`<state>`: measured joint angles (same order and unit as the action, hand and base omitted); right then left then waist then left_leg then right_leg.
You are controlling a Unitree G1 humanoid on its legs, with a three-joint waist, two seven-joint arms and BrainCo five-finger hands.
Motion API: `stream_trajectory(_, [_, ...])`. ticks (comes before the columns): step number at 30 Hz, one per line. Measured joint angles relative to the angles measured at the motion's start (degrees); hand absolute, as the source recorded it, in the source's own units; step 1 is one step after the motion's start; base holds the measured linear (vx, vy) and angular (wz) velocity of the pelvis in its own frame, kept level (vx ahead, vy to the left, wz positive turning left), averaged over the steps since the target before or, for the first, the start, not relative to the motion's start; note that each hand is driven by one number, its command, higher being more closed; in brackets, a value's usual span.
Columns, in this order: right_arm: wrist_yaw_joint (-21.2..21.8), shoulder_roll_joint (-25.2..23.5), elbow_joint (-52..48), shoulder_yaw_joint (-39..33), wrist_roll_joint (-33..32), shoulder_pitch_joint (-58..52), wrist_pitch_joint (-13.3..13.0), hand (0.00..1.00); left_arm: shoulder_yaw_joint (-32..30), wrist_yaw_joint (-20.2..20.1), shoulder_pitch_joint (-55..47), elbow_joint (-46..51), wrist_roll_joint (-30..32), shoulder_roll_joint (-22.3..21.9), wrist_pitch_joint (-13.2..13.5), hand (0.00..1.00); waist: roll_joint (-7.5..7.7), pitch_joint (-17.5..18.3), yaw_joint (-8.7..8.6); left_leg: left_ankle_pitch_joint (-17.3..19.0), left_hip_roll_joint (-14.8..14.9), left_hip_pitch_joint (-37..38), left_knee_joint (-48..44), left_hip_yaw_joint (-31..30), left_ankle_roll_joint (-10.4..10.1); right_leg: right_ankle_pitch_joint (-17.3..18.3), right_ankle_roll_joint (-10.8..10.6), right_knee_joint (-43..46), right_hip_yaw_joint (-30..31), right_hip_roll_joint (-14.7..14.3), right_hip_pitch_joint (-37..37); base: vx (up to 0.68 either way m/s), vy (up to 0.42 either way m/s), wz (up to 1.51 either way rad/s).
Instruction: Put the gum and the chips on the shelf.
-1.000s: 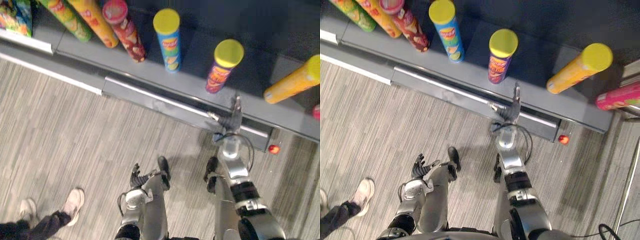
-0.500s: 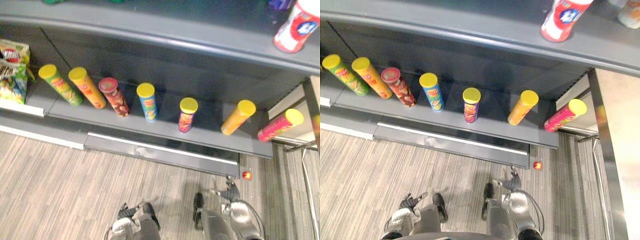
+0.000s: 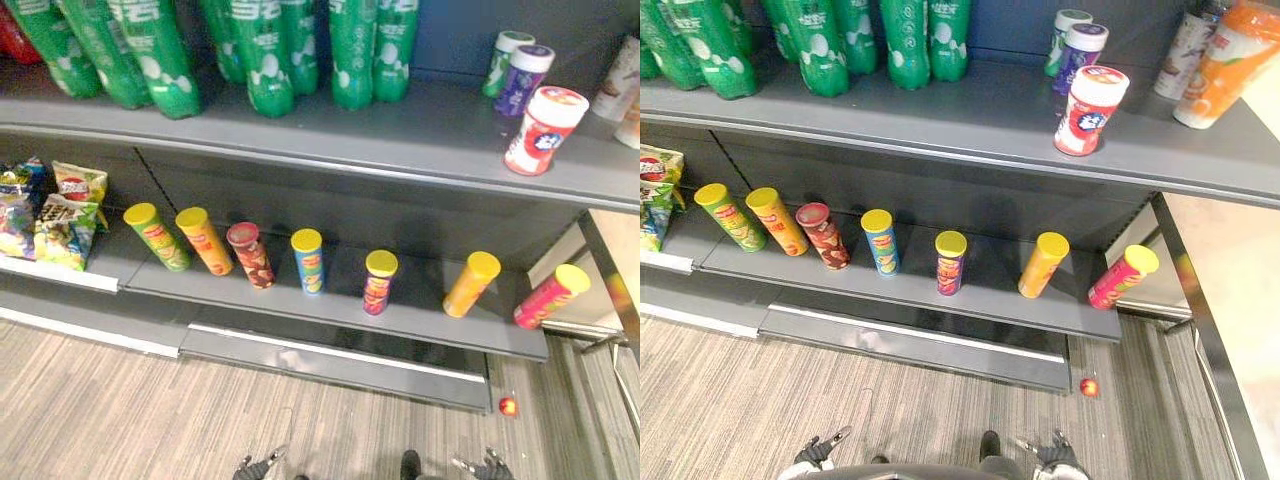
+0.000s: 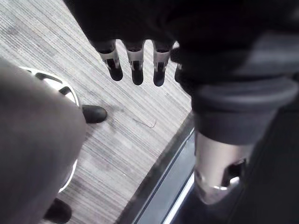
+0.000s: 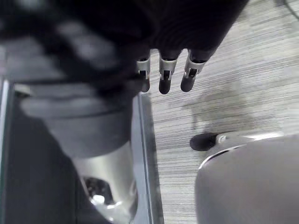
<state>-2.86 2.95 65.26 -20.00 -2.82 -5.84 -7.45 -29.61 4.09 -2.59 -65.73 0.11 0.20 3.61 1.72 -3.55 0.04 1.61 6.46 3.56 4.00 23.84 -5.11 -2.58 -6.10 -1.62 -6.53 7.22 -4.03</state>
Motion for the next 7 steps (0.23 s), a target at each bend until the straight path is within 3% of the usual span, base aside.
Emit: stream_trajectory(7, [-0.3,-0.5,3.1,-4.5,-5.1,-1.3,1.3,0.0,3.0,-1.2,-1.0,-0.5,-4.4,0.1,0.2,0.0,-0.57,0.8,-0.16,-0.2,-1.4,1.9,1.4,-1.0,0.2,-0.2,-0.2,-1.4,-0.8,0.9,2.3,0.02,0.007,0.05])
